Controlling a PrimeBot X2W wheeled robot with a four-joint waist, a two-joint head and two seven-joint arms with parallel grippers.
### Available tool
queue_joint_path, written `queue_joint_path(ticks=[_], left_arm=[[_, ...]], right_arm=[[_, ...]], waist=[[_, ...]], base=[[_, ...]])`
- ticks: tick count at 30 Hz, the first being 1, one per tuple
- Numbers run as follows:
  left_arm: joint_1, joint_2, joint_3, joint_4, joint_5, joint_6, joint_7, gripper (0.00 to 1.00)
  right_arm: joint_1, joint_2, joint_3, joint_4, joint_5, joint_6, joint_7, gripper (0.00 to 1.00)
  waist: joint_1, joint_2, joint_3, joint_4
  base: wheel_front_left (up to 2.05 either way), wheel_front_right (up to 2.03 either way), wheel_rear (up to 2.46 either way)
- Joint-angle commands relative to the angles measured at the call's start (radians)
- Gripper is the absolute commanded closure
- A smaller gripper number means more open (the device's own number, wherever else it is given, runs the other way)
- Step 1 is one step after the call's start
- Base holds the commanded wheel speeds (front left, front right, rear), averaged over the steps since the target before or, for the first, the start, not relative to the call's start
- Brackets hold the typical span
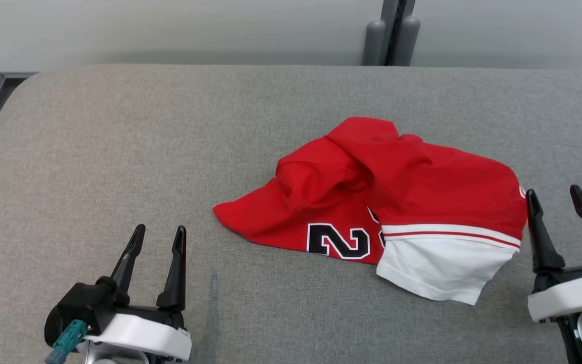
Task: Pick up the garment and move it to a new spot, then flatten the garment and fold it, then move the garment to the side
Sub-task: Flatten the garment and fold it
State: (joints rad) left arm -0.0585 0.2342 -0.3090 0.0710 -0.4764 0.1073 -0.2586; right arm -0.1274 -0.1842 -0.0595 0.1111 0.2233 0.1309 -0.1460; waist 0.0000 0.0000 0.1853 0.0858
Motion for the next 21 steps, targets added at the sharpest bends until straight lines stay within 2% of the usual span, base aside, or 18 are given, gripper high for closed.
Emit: queue_joint_path(ticks=[1,7,21], left_arm=[[0.011,0.007,0.002,-0.002,0.002,0.008,0.001,0.0],[0.042,0.021,0.002,-0.018,-0.005,0.019,0.019,0.0],[0.065,0.034,-0.003,-0.05,-0.009,0.044,0.055,0.0]], right_arm=[[0.036,0.01,-0.006,-0.039,-0.018,0.0,0.014,0.0],[0.14,0.054,-0.02,-0.157,-0.033,0.0,0.059,0.0],[0.235,0.104,-0.042,-0.259,-0.043,0.0,0.106,0.0]], waist=[[0.0,0.0,-0.031,-0.008],[0.0,0.0,-0.08,-0.015],[0.0,0.0,-0.102,-0.026]], base=[[0.0,0.0,0.0],[0.0,0.0,0.0],[0.0,0.0,0.0]])
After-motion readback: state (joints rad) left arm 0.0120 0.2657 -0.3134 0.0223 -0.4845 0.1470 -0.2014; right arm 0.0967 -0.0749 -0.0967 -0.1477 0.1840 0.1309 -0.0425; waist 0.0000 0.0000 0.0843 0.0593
